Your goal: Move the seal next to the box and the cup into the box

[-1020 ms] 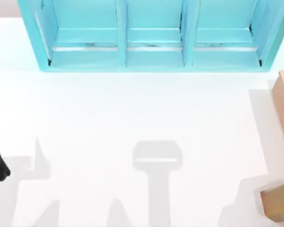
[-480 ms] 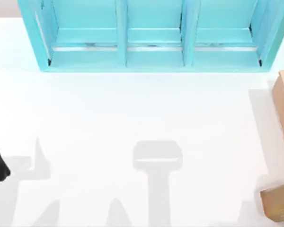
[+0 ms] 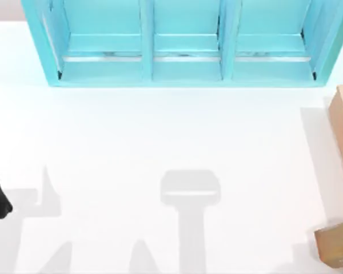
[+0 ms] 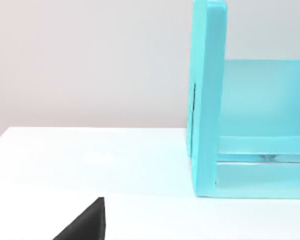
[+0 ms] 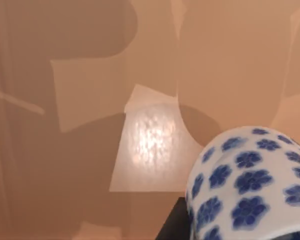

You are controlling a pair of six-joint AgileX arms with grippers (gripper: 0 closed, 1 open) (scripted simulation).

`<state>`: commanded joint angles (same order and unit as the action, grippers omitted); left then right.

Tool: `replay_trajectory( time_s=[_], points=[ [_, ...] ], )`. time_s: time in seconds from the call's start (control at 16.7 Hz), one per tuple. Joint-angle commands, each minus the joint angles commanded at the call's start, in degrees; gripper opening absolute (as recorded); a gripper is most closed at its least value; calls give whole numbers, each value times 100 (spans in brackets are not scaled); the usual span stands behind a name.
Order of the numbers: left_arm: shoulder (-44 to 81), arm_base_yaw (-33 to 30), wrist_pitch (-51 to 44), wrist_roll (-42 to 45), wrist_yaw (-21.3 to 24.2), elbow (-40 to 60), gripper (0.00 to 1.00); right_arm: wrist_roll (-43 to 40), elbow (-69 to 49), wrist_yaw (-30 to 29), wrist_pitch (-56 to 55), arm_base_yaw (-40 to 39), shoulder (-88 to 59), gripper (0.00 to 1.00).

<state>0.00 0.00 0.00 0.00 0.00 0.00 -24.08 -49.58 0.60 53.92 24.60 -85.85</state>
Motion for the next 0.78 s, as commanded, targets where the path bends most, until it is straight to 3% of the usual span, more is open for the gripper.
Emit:
replay_trajectory(
  time_s=[0.18, 0.78],
  points=[
    [0, 0, 0, 0, 0, 0, 100, 0, 0, 0, 0, 0, 0, 0],
    [0, 0, 0, 0, 0, 0, 100, 0, 0, 0, 0, 0, 0, 75]
  ],
)
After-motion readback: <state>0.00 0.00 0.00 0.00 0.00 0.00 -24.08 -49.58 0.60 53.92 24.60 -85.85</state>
